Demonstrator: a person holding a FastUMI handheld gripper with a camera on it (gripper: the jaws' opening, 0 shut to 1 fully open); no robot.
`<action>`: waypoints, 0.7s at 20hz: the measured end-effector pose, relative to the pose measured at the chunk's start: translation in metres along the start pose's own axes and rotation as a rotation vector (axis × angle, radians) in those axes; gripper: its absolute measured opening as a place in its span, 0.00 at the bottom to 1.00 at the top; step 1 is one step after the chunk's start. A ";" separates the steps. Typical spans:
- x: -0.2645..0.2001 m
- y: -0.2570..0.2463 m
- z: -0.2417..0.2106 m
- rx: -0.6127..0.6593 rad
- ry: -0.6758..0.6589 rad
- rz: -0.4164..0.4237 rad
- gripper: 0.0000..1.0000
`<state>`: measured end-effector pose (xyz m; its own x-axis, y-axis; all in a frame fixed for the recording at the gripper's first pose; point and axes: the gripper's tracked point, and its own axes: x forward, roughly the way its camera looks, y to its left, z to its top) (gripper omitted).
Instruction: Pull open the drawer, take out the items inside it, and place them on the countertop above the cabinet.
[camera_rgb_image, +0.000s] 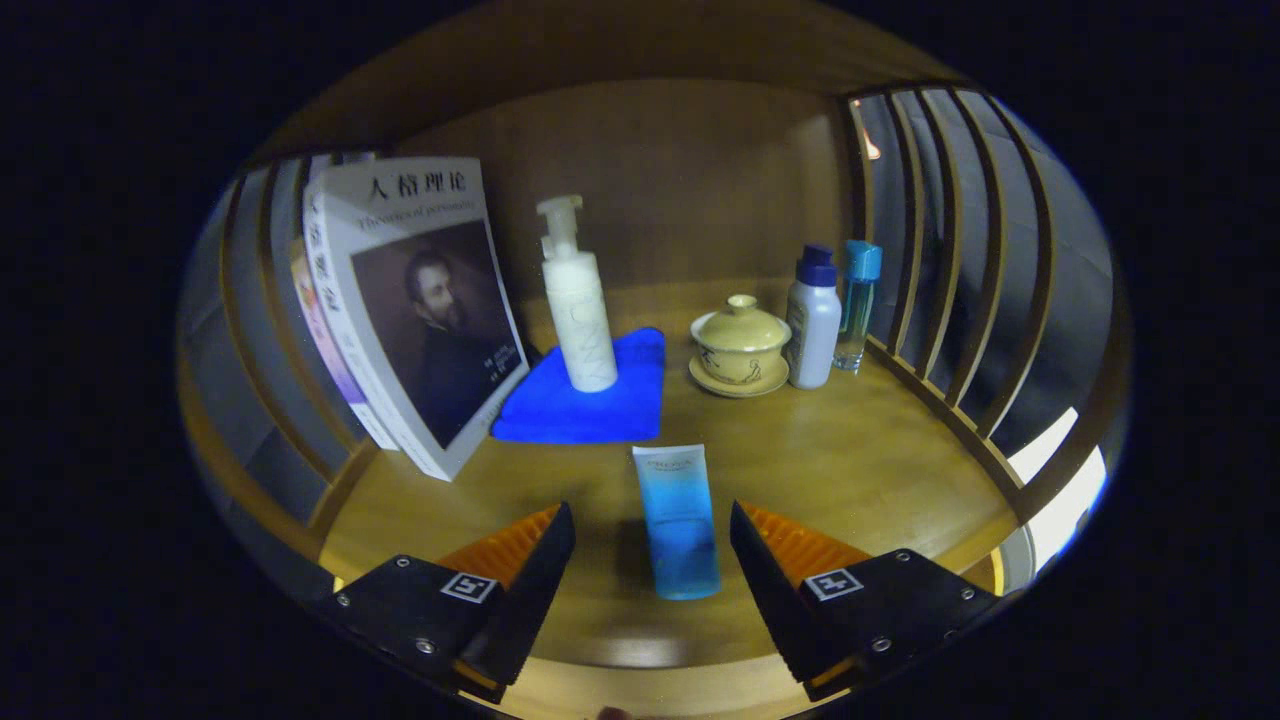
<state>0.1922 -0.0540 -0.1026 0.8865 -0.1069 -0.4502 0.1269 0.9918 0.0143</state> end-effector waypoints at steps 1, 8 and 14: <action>-0.013 0.002 0.004 0.015 -0.034 0.004 0.96; -0.130 0.007 0.001 -0.031 -0.276 0.009 0.96; -0.208 0.039 -0.050 -0.124 -0.380 0.054 0.95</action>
<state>-0.0091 0.0100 -0.0532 0.9948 -0.0499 -0.0888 0.0419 0.9951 -0.0897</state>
